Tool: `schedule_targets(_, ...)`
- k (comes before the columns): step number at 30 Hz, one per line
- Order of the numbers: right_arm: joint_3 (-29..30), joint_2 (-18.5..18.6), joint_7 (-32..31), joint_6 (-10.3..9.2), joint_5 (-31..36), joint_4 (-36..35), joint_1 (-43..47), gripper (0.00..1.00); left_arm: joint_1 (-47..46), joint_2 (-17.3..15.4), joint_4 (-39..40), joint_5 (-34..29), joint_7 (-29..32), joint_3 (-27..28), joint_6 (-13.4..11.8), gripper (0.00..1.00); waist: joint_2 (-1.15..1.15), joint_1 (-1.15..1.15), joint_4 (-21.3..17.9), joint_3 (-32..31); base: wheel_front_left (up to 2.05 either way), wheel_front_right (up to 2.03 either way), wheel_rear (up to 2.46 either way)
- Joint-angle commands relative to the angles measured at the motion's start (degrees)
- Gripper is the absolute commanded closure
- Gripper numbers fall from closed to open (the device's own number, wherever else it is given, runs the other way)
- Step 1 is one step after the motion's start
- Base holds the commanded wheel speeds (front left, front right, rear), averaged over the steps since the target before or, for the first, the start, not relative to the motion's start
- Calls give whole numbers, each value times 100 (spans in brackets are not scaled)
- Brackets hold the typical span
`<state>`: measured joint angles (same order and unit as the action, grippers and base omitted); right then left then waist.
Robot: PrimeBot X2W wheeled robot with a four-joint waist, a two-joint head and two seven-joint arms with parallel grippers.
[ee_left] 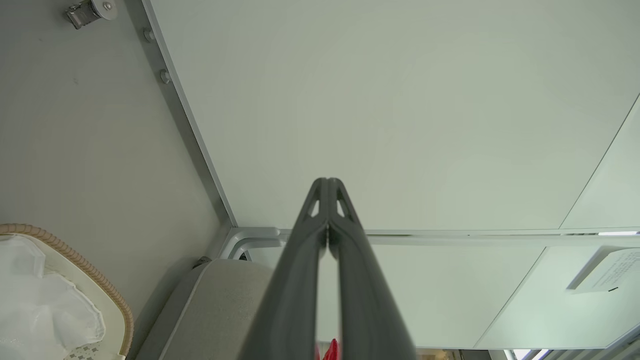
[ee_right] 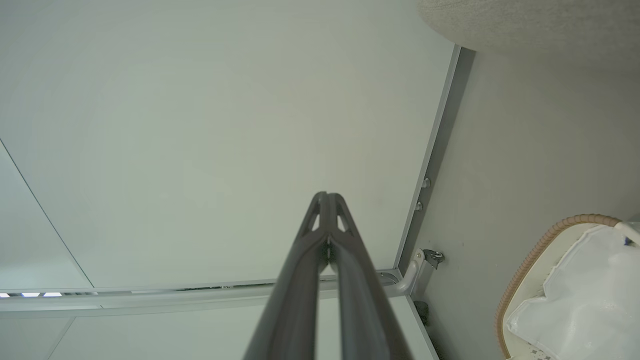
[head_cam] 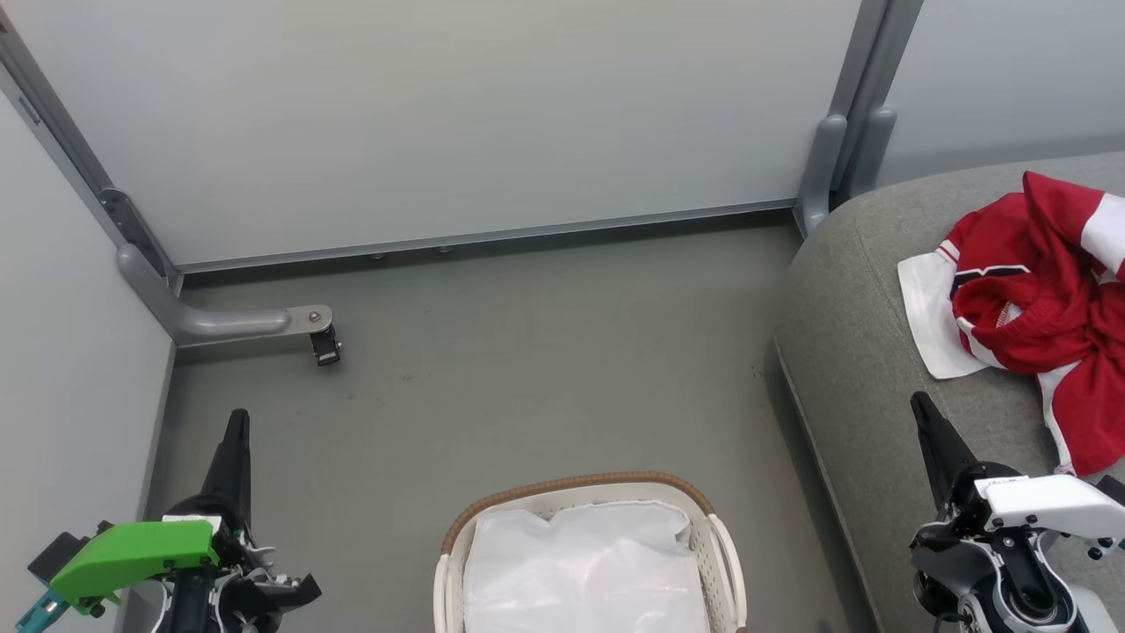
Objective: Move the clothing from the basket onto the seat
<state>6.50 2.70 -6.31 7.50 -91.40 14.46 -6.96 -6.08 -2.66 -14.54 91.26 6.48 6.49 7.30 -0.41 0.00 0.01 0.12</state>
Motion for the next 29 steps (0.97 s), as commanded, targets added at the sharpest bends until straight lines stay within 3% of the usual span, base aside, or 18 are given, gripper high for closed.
schedule_targets(1, 29, 33, -44, -2, -102, -38, 81, 100, -87, -39, 40, 128, 28, 26, 35, 100, 41, 0, -1, -5, 0, 0, 0)
schedule_targets(29, 27, 33, -47, -1, -102, -34, 72, 100, -82, -39, 35, 119, 33, 23, 37, 100, 41, 0, -1, -7, 0, 0, 0)
